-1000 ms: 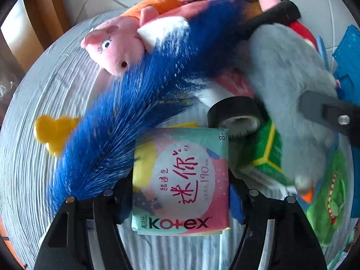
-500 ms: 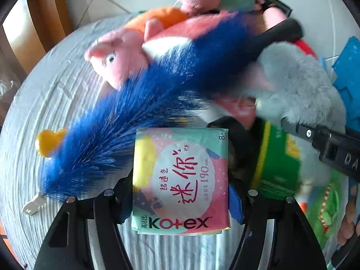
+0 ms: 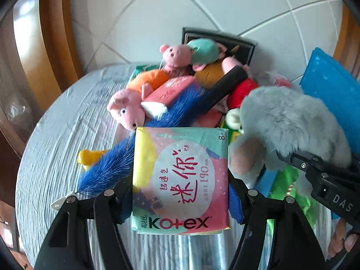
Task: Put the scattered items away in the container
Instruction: 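Lift the Kotex pack with the left gripper while the right carries the grey plush to the crate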
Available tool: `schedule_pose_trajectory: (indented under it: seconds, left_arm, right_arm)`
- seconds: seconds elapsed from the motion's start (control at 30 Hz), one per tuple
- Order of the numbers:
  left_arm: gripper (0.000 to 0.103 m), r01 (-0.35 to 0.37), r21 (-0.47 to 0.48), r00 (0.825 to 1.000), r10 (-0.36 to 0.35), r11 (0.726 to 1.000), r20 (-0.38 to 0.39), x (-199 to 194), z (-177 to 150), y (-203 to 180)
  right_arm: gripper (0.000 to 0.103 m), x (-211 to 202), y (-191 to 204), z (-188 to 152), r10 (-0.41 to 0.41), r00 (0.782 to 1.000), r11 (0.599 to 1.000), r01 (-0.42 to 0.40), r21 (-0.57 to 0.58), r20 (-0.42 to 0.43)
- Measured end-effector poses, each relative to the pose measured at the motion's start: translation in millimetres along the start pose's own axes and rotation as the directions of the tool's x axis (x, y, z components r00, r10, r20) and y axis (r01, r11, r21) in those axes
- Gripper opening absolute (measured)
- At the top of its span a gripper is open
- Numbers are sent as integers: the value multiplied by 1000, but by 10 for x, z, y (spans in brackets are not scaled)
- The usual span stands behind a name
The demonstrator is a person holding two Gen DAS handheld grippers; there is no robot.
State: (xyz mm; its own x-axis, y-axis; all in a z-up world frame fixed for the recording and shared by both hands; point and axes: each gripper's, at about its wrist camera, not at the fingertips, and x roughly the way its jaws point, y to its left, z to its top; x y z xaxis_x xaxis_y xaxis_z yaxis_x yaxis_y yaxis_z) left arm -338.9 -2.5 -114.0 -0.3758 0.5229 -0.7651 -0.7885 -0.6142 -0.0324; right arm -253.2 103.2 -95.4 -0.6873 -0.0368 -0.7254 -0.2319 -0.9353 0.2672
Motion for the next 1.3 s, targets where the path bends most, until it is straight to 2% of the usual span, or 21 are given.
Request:
schedule_pose_trajectory:
  seconds: [0.1, 0.23, 0.33, 0.37, 0.43, 0.6, 0.7, 0.8, 1.1, 1.2, 1.23, 1.3]
  left_arm:
    - [66, 6, 16, 999, -6, 1000, 34, -217, -22, -130]
    - [66, 3, 20, 998, -5, 1000, 60, -386, -118, -273]
    - [66, -2, 2, 1000, 2, 1000, 27, -354, -237, -294]
    - [66, 1, 1, 1000, -1, 1000, 15, -345, -273, -308]
    - [66, -8, 5, 1000, 8, 1000, -25, -256, -403, -346]
    - [66, 5, 41, 991, 1, 999, -131, 60, -710, -395]
    - [66, 10, 49, 982, -1, 999, -189, 248, -900, -442]
    - [66, 28, 67, 972, -12, 997, -233, 370, -1061, -535]
    - [66, 18, 115, 958, 16, 993, -285, 502, -1314, -698]
    - [66, -3, 112, 959, 34, 994, -283, 458, -1349, -709]
    - [66, -10, 110, 960, 41, 994, -278, 425, -1340, -717]
    - [66, -29, 111, 965, 57, 993, -256, 329, -1310, -742]
  right_arm:
    - [17, -226, 9, -51, 3, 999, 1000, -3, -8, 36]
    - [15, -407, -60, -124, 4, 999, 1000, -3, -18, 39]
    - [17, -486, -158, -255, 6, 1000, 1000, -6, -13, 23]
    - [21, -470, -211, -311, 9, 1000, 1000, -9, -7, -2]
    - [40, -385, -301, -444, 8, 998, 1000, -7, 8, -64]
    - [69, -87, -540, -863, -15, 979, 999, 23, 36, -202]
    - [73, 30, -667, -1088, -38, 964, 998, 48, 32, -264]
    - [78, 77, -704, -1177, -40, 955, 999, 49, 24, -294]
    - [77, 343, -564, -1253, -91, 946, 995, 71, -75, -310]
    - [46, 464, -555, -1295, -85, 947, 993, 56, -102, -309]
    - [41, 509, -565, -1317, -86, 944, 993, 55, -105, -317]
    - [38, 508, -576, -1336, -75, 946, 993, 40, -115, -314]
